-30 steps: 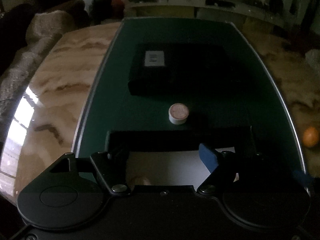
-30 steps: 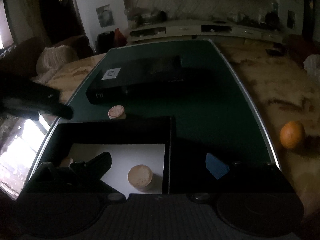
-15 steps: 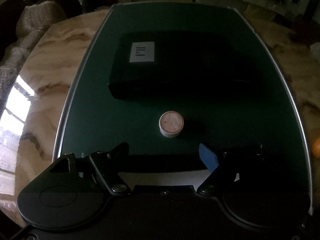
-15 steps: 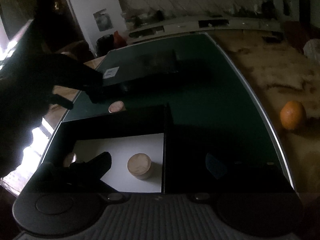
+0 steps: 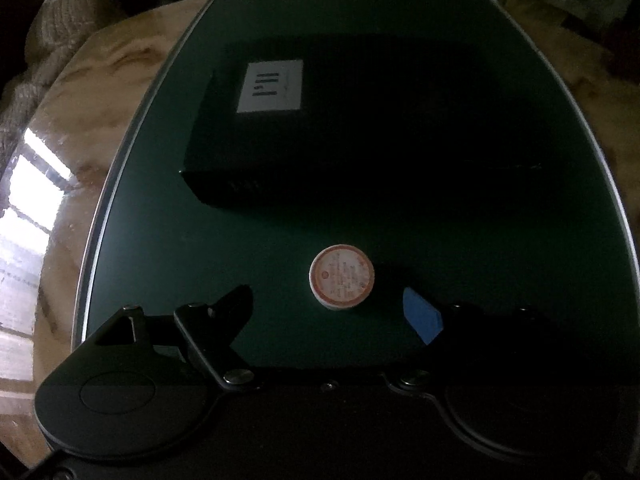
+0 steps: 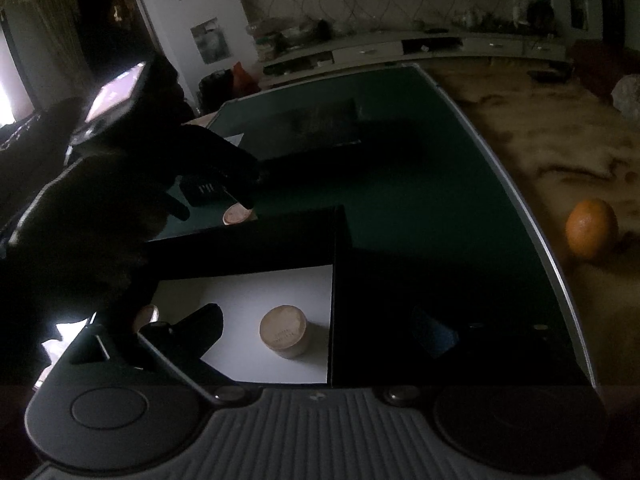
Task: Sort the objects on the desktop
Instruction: 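Move the left gripper toward the remaining red-lidded container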
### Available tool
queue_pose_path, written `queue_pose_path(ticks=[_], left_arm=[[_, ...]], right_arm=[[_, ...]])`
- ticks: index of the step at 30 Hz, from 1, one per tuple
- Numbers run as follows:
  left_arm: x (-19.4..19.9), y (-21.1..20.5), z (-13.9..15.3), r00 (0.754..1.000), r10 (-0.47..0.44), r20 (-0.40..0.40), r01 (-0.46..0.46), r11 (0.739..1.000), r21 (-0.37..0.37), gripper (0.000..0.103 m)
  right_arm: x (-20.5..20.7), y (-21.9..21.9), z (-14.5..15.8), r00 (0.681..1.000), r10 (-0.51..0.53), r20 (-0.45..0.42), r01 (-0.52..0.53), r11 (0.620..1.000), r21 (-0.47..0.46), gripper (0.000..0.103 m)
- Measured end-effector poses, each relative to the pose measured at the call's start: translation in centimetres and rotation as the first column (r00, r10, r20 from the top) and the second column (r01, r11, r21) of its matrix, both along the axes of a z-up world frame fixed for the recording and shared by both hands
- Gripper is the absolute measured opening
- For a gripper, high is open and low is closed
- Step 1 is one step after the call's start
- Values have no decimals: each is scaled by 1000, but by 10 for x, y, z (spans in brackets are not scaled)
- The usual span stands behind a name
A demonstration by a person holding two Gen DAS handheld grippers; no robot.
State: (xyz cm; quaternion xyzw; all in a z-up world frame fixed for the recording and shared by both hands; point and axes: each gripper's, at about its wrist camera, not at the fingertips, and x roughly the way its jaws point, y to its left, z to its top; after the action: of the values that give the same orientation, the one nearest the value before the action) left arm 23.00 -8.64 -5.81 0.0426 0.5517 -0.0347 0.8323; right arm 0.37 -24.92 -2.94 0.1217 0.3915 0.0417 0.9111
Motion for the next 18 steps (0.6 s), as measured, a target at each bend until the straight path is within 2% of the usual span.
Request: queue_pose_path(ticks=[11, 18], left_arm=[[11, -7, -15, 1000, 1, -19, -1, 1000, -3, 81], [13, -8, -20, 1000, -3, -25, 3, 1000, -4, 72]], right_arm=[[-1, 0, 0, 1000, 10, 1, -10, 1000, 12, 103], [0, 0, 0, 1000, 12, -4, -12, 1000, 17, 103]])
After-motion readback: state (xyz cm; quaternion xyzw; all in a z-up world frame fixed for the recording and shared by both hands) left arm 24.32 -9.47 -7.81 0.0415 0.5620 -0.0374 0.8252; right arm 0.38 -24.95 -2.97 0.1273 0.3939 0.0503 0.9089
